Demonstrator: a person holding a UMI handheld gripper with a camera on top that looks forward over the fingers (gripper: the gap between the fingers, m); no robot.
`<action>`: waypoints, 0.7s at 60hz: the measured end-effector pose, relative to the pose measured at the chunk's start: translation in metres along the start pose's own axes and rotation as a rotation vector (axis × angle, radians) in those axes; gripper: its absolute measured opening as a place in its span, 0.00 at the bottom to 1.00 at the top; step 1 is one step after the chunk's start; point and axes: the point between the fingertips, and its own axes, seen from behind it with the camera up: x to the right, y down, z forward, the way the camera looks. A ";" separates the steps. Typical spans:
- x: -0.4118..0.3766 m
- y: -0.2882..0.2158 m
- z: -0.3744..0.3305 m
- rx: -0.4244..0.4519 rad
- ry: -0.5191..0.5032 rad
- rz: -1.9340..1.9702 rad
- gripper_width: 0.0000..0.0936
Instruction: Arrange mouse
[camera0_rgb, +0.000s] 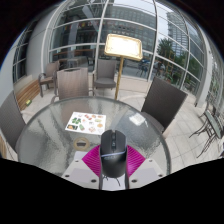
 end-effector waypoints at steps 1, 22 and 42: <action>0.001 0.012 0.009 -0.023 -0.004 -0.001 0.31; -0.031 0.148 0.078 -0.198 -0.107 0.042 0.34; -0.023 0.115 0.051 -0.193 -0.077 -0.044 0.89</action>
